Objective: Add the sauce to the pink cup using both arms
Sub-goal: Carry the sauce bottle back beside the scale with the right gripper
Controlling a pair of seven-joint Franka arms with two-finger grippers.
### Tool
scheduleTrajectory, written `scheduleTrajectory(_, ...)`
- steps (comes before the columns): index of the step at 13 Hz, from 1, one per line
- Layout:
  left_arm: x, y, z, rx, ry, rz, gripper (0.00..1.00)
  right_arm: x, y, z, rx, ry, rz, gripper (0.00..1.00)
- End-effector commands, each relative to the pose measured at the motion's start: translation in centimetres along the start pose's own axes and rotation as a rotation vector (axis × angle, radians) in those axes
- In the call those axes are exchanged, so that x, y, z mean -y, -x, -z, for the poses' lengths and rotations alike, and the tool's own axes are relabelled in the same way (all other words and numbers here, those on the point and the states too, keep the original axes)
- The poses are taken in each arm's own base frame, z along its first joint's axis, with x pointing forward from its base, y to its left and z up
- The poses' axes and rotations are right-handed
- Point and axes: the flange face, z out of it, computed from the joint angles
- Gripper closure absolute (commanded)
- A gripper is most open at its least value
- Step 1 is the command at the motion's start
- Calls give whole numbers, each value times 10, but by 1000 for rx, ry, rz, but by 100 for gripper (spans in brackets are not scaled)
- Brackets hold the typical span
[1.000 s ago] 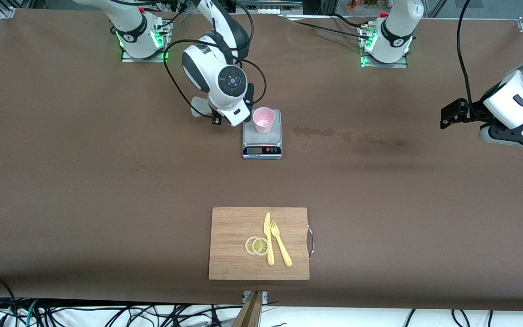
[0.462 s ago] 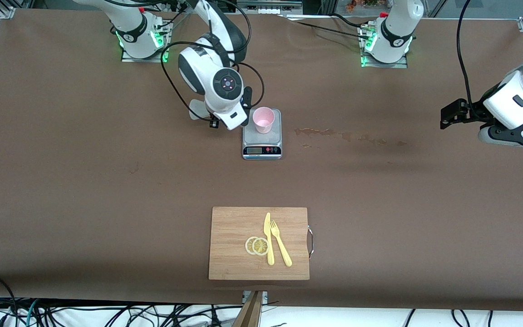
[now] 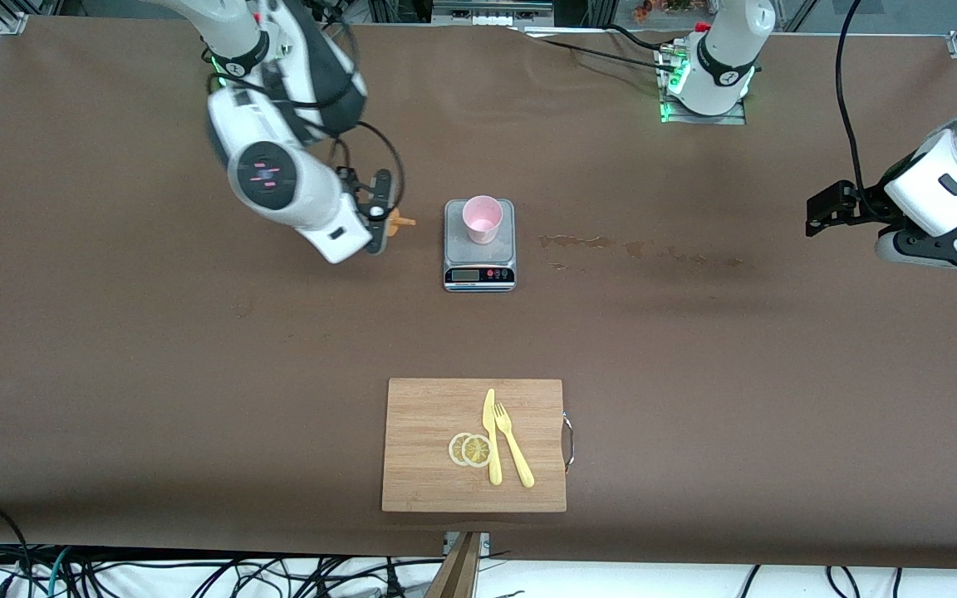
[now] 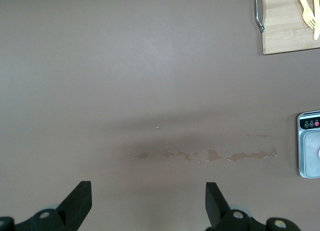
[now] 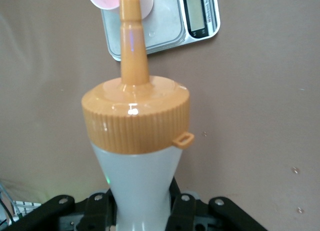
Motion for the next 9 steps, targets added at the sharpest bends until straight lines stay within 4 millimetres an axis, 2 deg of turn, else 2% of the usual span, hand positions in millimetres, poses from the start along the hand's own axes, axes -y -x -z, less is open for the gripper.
scheduleTrajectory(1, 0, -1, 5, 1, 6, -9, 0, -10, 62, 40, -120, -40, 49, 67)
scheduleTrajectory(5, -1, -1, 5, 1, 6, -9, 0, -41, 169, 70, -308, -59, 156, 67)
scheduleTrajectory(7, -1, -1, 5, 1, 6, -9, 0, -54, 227, 75, -413, -53, 226, 67)
scheduleTrajectory(9, -1, -1, 5, 1, 6, -9, 0, -63, 270, 69, -515, -41, 302, 67)
